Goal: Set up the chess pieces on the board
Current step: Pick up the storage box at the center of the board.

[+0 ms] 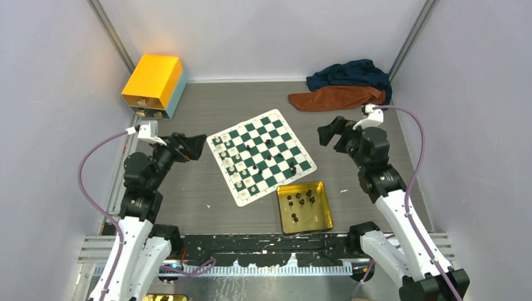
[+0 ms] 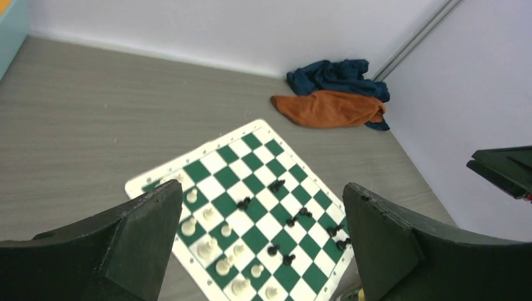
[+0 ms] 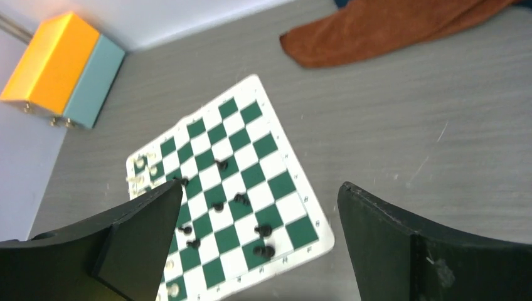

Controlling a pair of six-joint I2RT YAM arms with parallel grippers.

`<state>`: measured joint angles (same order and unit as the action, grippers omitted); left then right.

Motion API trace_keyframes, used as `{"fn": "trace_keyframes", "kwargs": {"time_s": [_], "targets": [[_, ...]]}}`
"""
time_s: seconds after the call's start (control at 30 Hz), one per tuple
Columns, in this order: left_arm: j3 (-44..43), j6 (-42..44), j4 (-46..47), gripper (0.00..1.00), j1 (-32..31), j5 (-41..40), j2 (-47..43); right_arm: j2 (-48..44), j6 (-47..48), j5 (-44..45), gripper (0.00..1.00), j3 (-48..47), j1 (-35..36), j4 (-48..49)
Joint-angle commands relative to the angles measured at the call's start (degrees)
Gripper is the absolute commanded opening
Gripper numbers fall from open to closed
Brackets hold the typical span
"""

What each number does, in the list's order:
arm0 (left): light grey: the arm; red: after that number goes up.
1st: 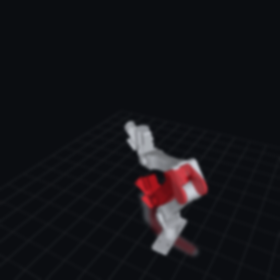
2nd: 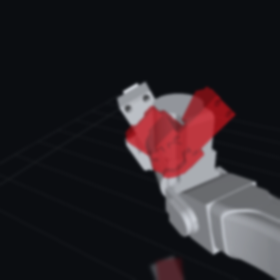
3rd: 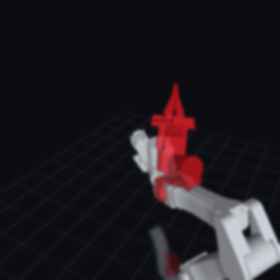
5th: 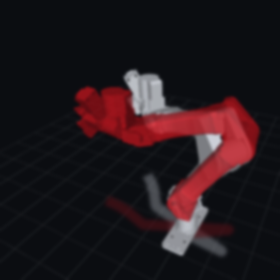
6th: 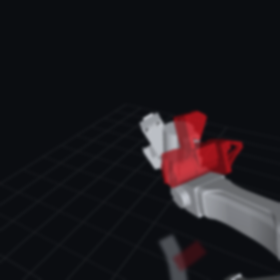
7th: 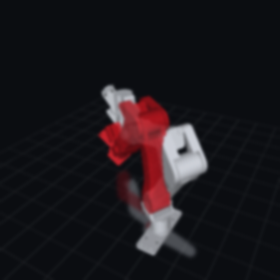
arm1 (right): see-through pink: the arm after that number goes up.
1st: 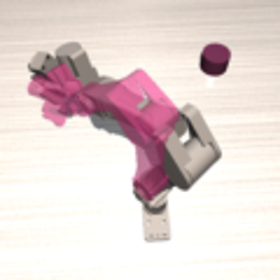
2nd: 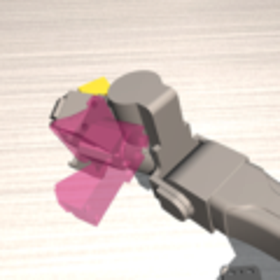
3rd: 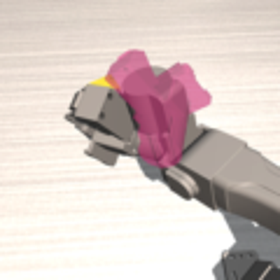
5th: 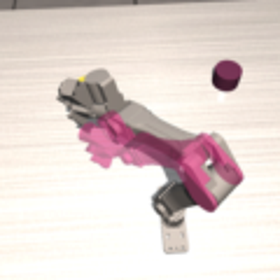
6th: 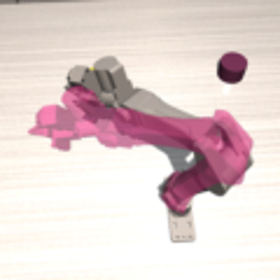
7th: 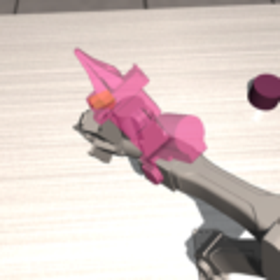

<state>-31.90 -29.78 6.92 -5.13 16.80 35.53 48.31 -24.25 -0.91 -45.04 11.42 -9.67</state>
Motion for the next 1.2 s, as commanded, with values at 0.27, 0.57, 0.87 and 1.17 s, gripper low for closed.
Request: {"fn": "trace_keyframes", "kwargs": {"time_s": [0.27,0.57,0.87,1.17], "targets": [[-17.82,8.31,-26.39,1.0,-3.14,-11.3,10.87,2.91,-8.79,8.74,1.0,0.11,4.57,15.84],[-24.97,-0.18,-20.26,0.99,-2.35,-3.96,28.89,16.01,-11.88,15.48,1.0,-4.97,3.48,-1.59],[-27.84,-3.0,-30.66,0.86,-3.41,-6.74,35.55,10.39,-18.36,30.11,0.92,-3.61,12.87,-26.28],[-25.85,-3.71,-34.0,0.81,-7.2,-11.64,30.82,1.28,-26.91,26.69,0.73,4.01,14.91,-36.81]]}}
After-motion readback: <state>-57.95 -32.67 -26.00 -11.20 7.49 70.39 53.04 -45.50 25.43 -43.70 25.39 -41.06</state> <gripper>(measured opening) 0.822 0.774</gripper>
